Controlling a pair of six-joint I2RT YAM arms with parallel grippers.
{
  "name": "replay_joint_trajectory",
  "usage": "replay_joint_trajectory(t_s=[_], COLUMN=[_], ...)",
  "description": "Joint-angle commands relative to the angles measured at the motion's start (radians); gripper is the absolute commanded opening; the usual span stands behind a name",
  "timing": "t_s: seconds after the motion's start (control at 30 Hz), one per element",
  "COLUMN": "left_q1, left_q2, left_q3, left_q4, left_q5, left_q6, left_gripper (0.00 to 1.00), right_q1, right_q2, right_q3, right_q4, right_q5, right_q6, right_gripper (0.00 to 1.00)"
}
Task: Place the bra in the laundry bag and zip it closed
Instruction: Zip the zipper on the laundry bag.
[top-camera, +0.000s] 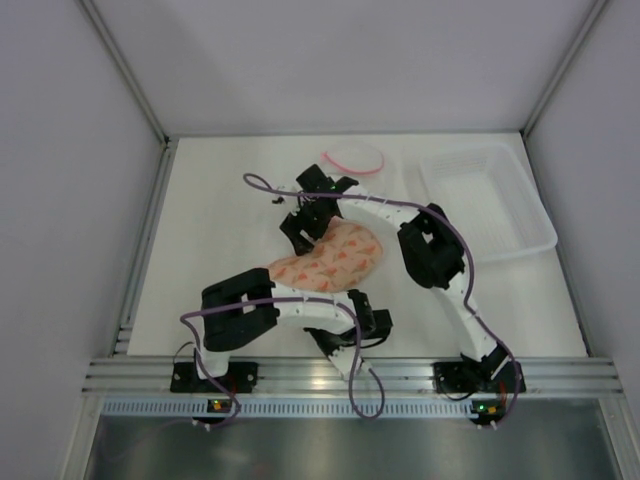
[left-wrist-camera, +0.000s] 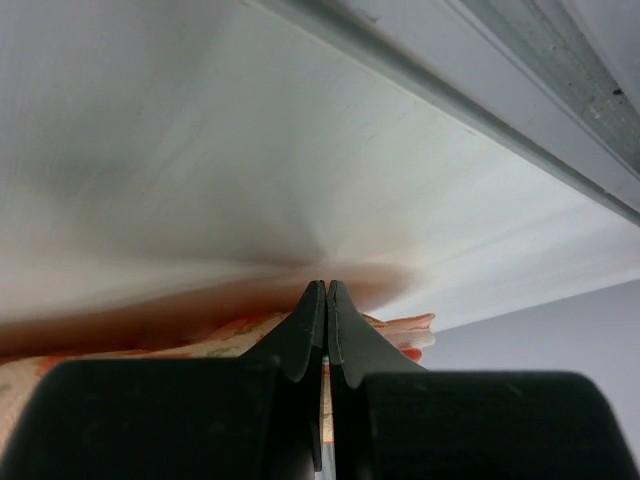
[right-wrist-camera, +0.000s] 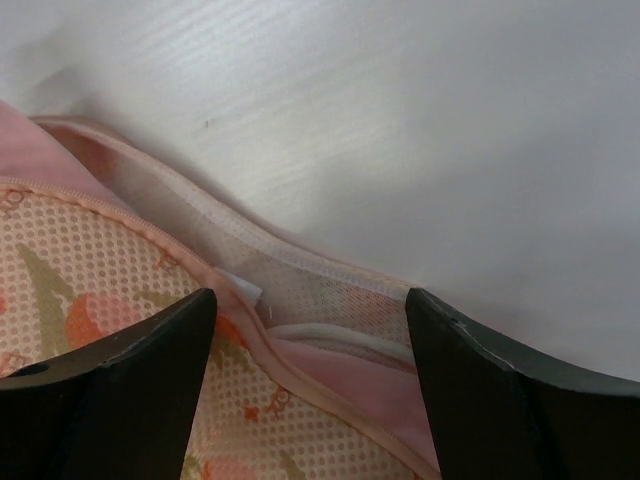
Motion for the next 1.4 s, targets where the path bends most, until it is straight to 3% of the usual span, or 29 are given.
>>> replay_joint_trajectory(t_s=[0.0, 0.2, 0.3, 0.4, 0.53, 0.77, 0.83, 1.0, 1.1, 1.37], left_q1=[0.008, 0.073, 0.093, 0.099, 0.103, 0.195, 0.218, 0.235, 0.242, 0.245], left_q2=[-0.067, -0.065, -0.073, -0.074, -0.054, 0.002, 0.005, -0.045, -0.077, -0.126], left_q3=[-0.029, 0.015, 0.023, 0.018, 0.044, 0.170, 0.179, 0.136, 0.118, 0.063], left_q4=[0.045, 0.116, 0.125, 0.127, 0.125, 0.127, 0.142, 0.211, 0.242, 0.296], left_q5=[0.031, 0.065, 0.094, 0.109, 0.131, 0.267, 0.299, 0.289, 0.298, 0.307], left_q6=[-0.022, -0.057, -0.067, -0.058, -0.099, -0.223, -0.255, -0.251, -0.252, -0.289], left_gripper=[0.00, 0.00, 0.00, 0.00, 0.00, 0.00, 0.00, 0.00, 0.00, 0.00], right_q1=[-0.049, -0.149, -0.197, -0.204, -0.229, -0.368, -0.385, -0.422, -0.422, -0.395], right_q2=[-0.149, -0.430, -0.472, -0.443, -0.468, -0.859, -0.906, -0.933, -0.920, -0.864], right_q3=[-0.084, -0.278, -0.320, -0.278, -0.230, -0.763, -0.863, -0.972, -1.006, -1.106], right_q4=[-0.044, 0.010, 0.026, 0.010, -0.049, 0.155, 0.186, 0.206, 0.243, 0.411], right_q5=[-0.017, -0.080, -0.103, -0.080, -0.064, -0.159, -0.144, -0.098, -0.150, -0.108], right_q6=[0.079, 0.174, 0.173, 0.169, 0.218, 0.433, 0.470, 0.557, 0.637, 0.961], right_gripper=[0.79, 0.84, 0.96, 0.97, 0.88, 0.78, 0.74, 0.67, 0.69, 0.74])
